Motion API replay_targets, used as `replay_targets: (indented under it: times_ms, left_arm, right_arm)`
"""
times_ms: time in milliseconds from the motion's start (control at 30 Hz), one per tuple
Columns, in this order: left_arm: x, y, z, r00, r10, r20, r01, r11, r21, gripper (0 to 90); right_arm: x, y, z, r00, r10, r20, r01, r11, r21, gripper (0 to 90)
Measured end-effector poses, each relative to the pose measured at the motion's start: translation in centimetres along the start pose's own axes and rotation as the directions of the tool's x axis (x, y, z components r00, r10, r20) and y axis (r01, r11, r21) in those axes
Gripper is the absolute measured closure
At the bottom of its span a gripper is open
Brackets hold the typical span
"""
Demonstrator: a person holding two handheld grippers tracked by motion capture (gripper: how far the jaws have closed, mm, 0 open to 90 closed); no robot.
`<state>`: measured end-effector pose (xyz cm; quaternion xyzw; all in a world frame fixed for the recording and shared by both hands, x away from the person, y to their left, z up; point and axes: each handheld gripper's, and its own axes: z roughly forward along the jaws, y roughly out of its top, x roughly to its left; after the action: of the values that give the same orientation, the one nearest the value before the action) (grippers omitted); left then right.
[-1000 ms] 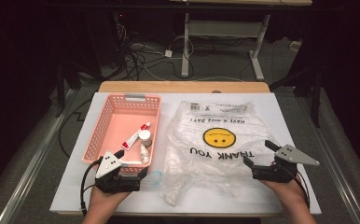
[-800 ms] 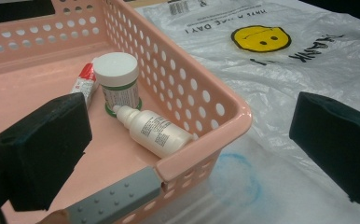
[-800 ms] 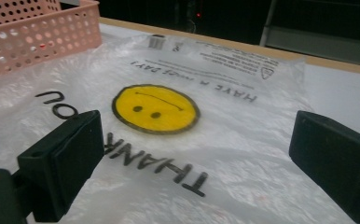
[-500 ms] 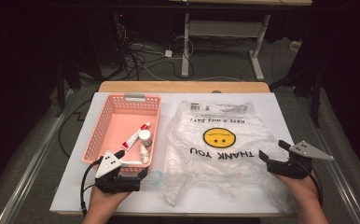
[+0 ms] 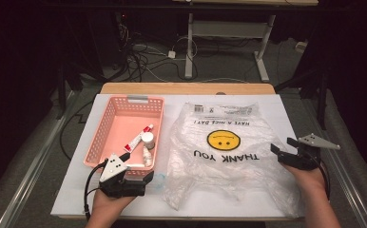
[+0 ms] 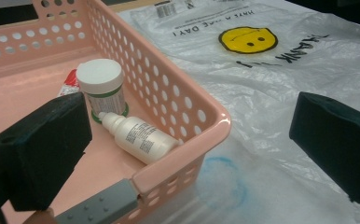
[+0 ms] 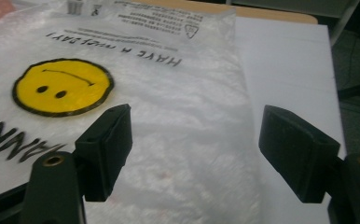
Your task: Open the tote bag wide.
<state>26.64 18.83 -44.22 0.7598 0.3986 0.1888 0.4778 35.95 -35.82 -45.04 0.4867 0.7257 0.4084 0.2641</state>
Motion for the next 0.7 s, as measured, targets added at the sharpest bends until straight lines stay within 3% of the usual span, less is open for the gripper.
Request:
replay_targets:
  times_ms: [267, 367, 467, 700]
  left_arm:
    - [-0.1, 0.2, -0.3, 0.9998, -0.013, 0.016, 0.012, 0.9999, 0.005, 0.0]
    - [-0.1, 0.2, -0.3, 0.9997, -0.016, 0.018, 0.016, 0.9999, 0.003, 0.0]
    - [-0.2, 0.2, -0.1, 0.9995, -0.01, 0.03, 0.01, 0.9999, 0.014, 0.0]
    - [-0.5, 0.2, 0.0, 0.9986, -0.015, 0.05, 0.014, 0.9998, 0.013, 0.0]
  right_arm:
    - [-2.3, 2.0, 2.4, 0.999, -0.01, 0.043, 0.007, 0.998, 0.055, 31.0]
    - [-3.5, 2.0, 4.2, 0.999, 0.031, 0.031, -0.034, 0.995, 0.097, 31.2]
    - [-3.7, 1.9, 5.6, 0.9999, 0.007, 0.013, -0.009, 0.989, 0.148, 31.8]
    - [-5.0, 1.5, 7.5, 0.9981, 0.062, -0.002, -0.061, 0.985, 0.159, 38.9]
